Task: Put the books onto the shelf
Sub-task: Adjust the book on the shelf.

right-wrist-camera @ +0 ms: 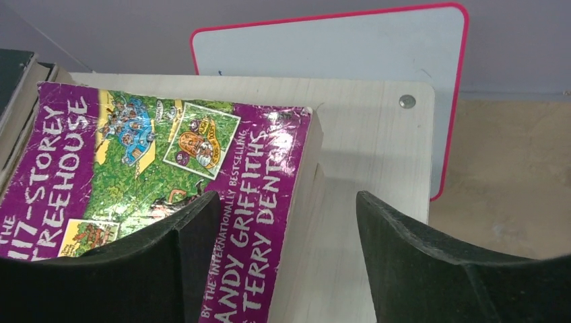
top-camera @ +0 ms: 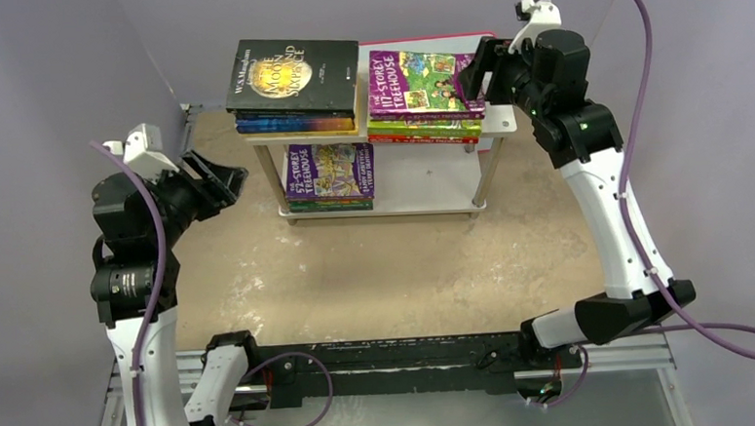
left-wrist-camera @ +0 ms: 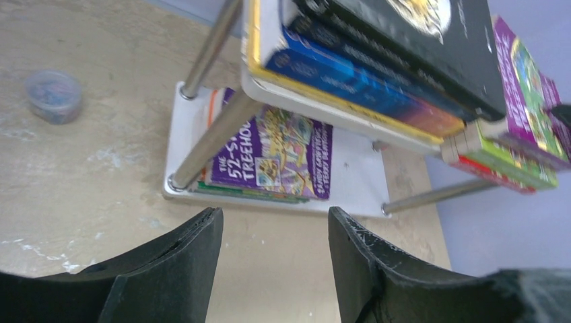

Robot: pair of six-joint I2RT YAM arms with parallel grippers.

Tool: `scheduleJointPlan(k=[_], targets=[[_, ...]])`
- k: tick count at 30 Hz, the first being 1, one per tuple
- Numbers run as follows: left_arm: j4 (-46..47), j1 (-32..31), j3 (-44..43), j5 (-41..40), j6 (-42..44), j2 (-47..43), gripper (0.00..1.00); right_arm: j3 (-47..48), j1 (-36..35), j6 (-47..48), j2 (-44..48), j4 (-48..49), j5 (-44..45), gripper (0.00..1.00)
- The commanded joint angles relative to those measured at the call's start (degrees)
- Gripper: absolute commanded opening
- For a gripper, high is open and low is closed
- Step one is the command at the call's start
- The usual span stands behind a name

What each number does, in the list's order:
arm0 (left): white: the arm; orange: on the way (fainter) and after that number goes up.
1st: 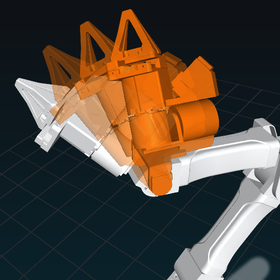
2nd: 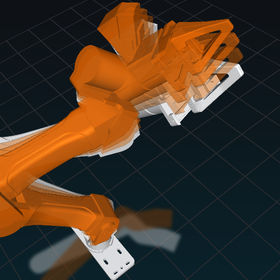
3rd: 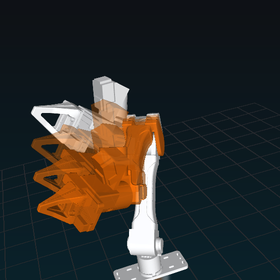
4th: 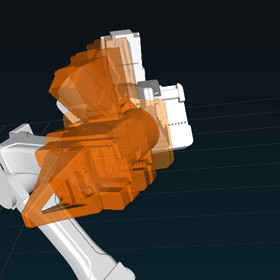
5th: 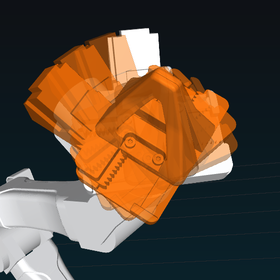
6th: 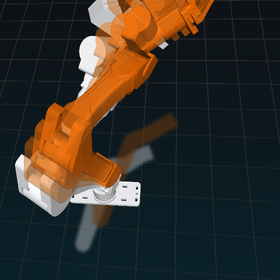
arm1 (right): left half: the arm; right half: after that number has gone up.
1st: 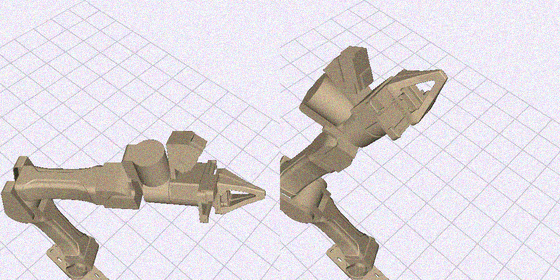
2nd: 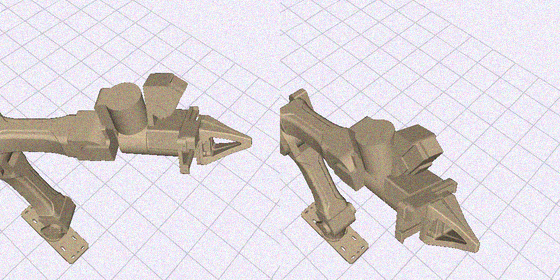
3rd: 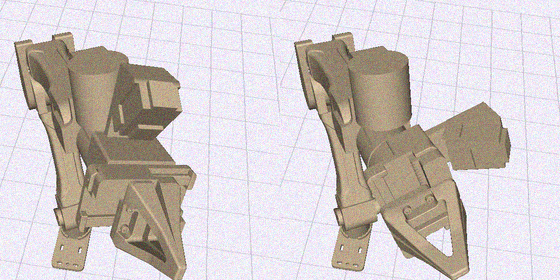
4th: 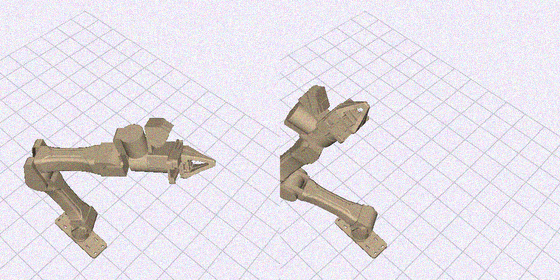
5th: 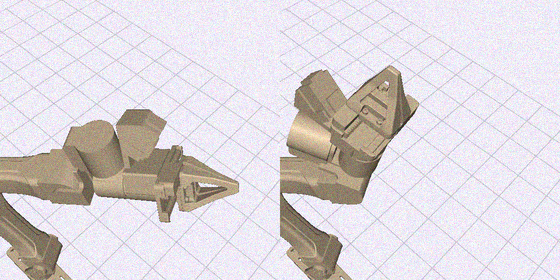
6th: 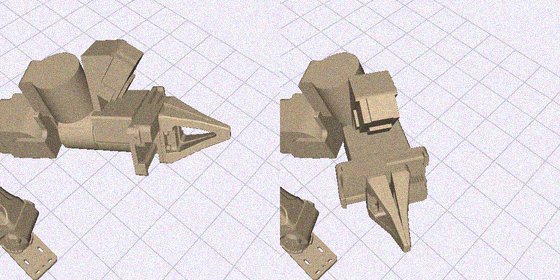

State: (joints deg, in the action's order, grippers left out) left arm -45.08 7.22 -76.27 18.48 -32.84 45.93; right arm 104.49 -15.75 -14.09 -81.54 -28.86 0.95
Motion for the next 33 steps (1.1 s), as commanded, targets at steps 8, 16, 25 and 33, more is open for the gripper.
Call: scheduleJointPlan(k=[8,16,25,33], targets=[[11.94,-10.09,8.37,12.34,7.53,-8.52,0.61,-13.84,-0.34,-13.23,8.45,2.81,-3.98,0.9],[12.26,-11.0,8.92,10.73,7.05,-8.91,0.61,-18.47,-0.25,-23.27,10.29,6.67,-11.8,0.91],[14.08,-11.91,10.18,11.16,6.29,-8.66,0.61,-19.33,-0.34,-28.01,8.06,9.92,-19.31,0.93],[14.08,-12.98,10.16,10.66,6.21,-7.22,0.61,-19.59,-0.32,-29.08,7.37,12.66,-18.91,0.92]])
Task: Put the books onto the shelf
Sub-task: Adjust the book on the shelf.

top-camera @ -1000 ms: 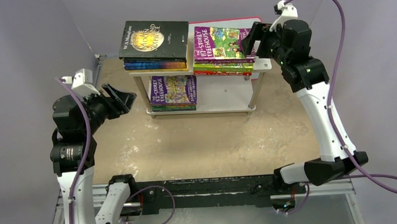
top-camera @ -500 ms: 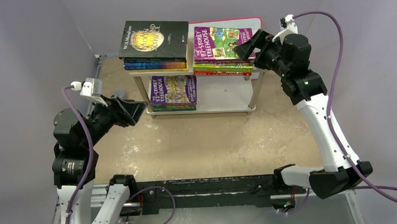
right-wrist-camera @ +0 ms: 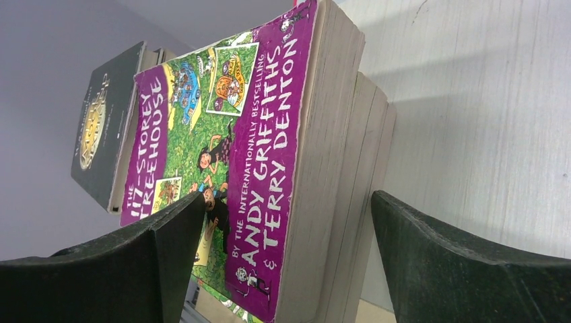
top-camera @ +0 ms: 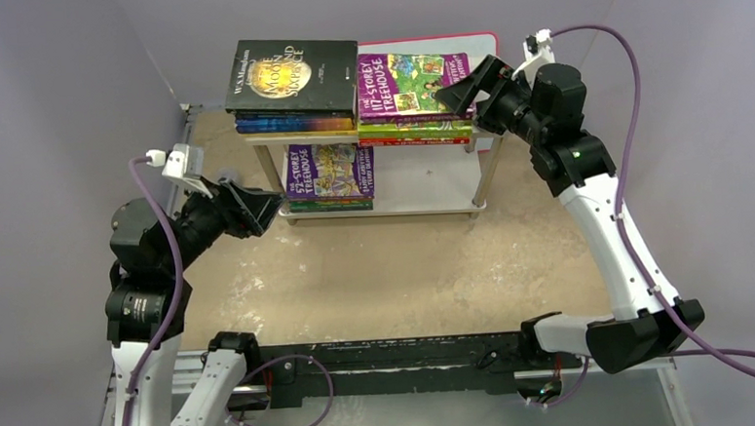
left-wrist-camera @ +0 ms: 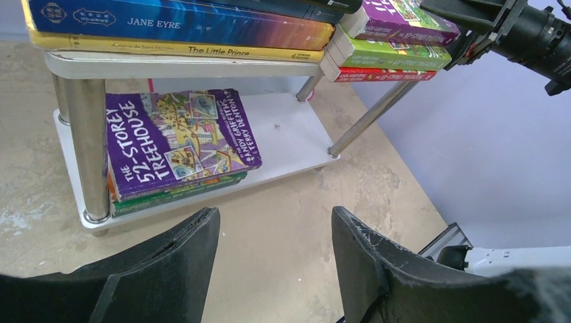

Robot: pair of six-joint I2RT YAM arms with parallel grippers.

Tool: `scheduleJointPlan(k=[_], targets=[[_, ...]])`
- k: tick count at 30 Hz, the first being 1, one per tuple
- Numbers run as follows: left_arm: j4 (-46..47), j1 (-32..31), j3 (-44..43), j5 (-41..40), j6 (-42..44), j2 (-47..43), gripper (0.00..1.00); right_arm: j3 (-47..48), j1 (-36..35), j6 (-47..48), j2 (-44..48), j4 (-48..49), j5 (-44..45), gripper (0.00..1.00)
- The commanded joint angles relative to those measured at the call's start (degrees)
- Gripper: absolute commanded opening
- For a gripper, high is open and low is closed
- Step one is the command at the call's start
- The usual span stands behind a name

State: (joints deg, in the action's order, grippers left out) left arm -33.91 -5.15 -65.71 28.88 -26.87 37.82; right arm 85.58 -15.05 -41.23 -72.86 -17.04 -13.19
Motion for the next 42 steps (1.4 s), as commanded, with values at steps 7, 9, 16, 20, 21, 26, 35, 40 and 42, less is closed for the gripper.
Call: scheduleJointPlan(k=[7,9,16,20,21,26,35,40,42], targets=[[3.4,-0.7,-0.96,-1.2,-0.14,1.37,0.61,-0.79,-1.07,4.36,2.11,-0.26,0.44,0.93],[3.24,-0.72,-1.36,-3.59,-0.28,1.38,0.61,-1.42,-1.05,8.8,4.98,-1.57,3.83,0.93],[1.9,-0.7,-1.36,-8.92,0.18,2.02,0.61,-2.4,-1.06,23.76,13.95,-10.7,4.15,0.83],[2.05,-0.66,-0.74,-10.9,-0.4,2.62,0.61,-4.5,-1.05,26.46,16.54,-16.53,-1.48,0.76],[2.08,-0.65,-0.54,-11.16,-0.56,2.73,0.61,-5.29,-1.05,26.87,17.27,-17.14,-3.82,0.75],[2.67,-0.7,0.32,-11.51,-1.58,3.76,0.61,-8.27,-1.2,23.6,17.96,-15.12,-16.37,0.68],[1.99,-0.72,0.66,-14.44,-2.06,5.6,0.6,-9.2,-3.2,13.76,10.86,-4.39,-16.39,0.62],[1.23,-0.65,0.56,-16.23,-1.96,6.75,0.6,-8.39,-10.99,8.98,8.46,-0.48,-5.87,0.63],[1.06,-0.7,0.5,-16.52,-1.96,7.14,0.6,-7.58,-15.16,8.19,7.54,-0.47,0.06,0.62]])
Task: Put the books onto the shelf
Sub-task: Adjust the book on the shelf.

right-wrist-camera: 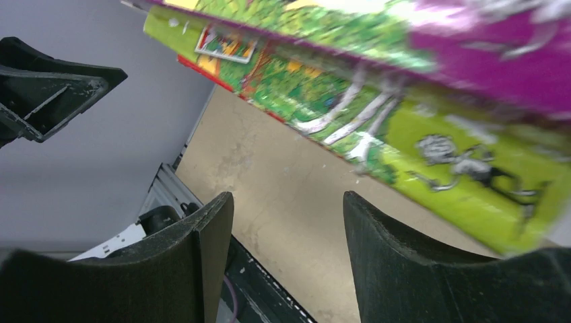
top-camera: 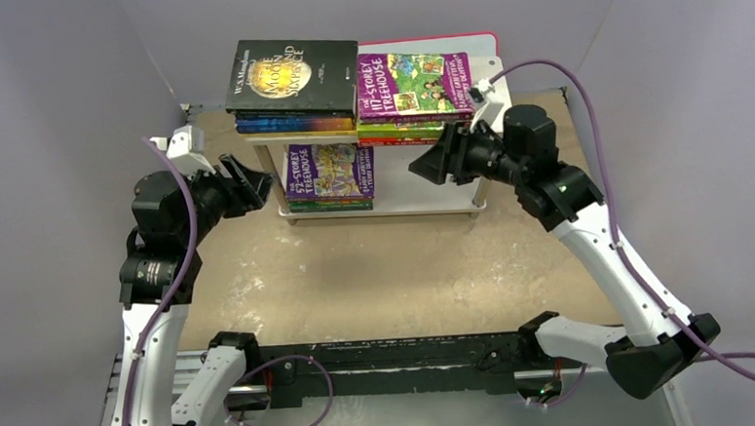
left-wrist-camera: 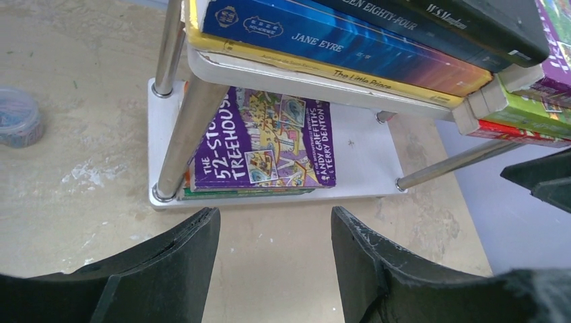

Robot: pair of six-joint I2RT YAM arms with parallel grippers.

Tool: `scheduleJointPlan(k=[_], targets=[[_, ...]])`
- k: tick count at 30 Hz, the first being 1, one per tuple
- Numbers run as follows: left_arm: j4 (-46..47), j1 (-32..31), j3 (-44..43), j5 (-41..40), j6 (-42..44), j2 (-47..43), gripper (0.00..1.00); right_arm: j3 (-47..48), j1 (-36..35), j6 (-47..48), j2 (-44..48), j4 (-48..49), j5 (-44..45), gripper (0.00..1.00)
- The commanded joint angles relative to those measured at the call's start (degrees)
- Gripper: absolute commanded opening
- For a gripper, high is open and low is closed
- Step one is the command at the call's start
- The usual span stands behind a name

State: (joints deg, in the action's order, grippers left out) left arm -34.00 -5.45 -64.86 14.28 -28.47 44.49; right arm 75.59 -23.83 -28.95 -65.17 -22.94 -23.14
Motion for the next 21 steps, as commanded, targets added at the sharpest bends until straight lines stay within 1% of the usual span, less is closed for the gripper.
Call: scheduleJointPlan(k=[1,4,7,13,21], targets=[[1.05,-0.35,-0.42,-2.04,-0.39,0.54,0.6,2.68,-7.88,-4.62,-0.48,5.07,13.21,0.62],[0.95,-0.39,-0.56,-2.49,-0.36,0.55,0.6,3.6,-11.41,-4.96,-1.32,3.66,22.38,0.59],[0.94,-0.35,-0.64,-2.82,-0.27,0.51,0.6,6.02,-12.55,-3.61,-3.52,1.41,26.15,0.57],[0.69,-0.39,-0.56,-3.18,-0.21,0.86,0.6,9.09,-13.12,-2.34,-6.39,-0.02,29.74,0.58],[0.43,-0.39,-0.64,-3.69,-0.36,0.86,0.6,9.81,-13.21,-3.78,-8.9,3.68,31.7,0.6]])
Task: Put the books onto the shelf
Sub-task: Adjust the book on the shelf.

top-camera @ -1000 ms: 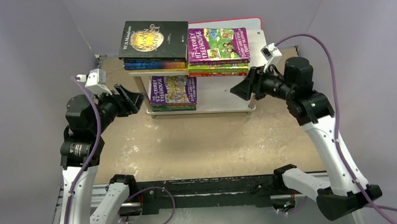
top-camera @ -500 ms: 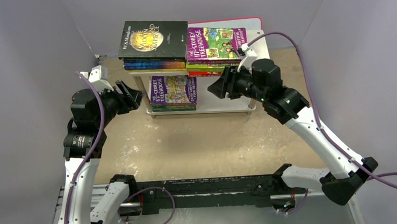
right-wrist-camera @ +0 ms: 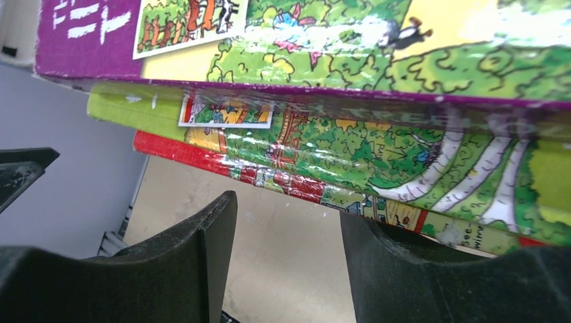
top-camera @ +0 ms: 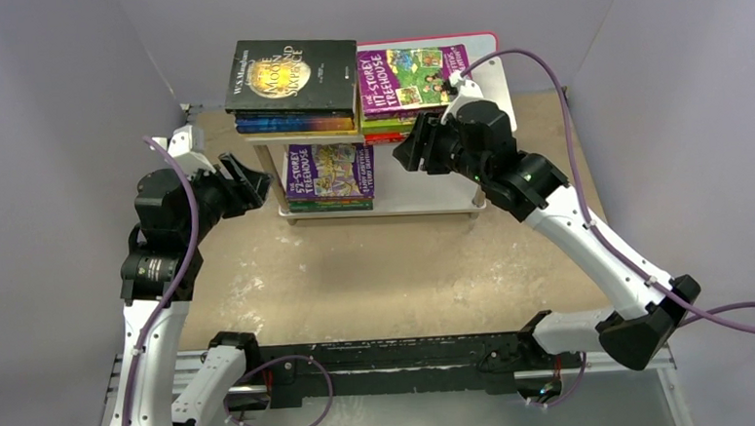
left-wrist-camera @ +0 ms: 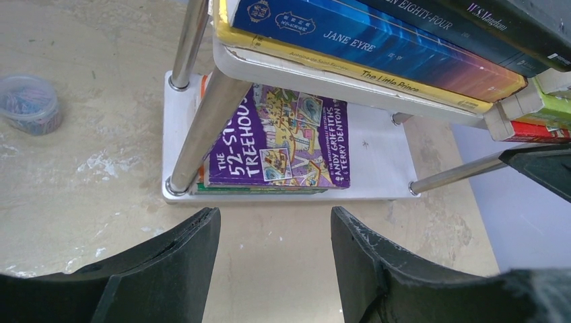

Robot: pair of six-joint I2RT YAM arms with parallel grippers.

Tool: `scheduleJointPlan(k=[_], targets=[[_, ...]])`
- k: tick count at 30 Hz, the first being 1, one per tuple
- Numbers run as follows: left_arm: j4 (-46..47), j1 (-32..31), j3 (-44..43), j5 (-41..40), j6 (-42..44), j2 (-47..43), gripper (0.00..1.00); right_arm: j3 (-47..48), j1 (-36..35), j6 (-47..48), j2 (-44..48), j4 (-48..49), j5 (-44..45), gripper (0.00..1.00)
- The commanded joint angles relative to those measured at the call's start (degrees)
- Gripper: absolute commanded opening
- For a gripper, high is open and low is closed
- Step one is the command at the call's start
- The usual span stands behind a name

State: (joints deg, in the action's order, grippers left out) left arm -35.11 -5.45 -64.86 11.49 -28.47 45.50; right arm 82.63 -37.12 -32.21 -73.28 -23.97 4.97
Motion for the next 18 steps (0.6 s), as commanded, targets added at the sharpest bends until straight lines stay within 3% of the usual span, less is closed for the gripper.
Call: scheduleJointPlan(k=[1,18], targets=[[1.46,-0.37,-0.7,-0.98,-0.36,-0.15,0.6,2.87,0.07,-0.81,-1.0,5.27,3.63,0.6],[0.04,-0.35,-1.05,-2.17,-0.01,0.03,0.6,3.0,-0.1,-3.26,-3.97,14.92,-4.88,0.68]])
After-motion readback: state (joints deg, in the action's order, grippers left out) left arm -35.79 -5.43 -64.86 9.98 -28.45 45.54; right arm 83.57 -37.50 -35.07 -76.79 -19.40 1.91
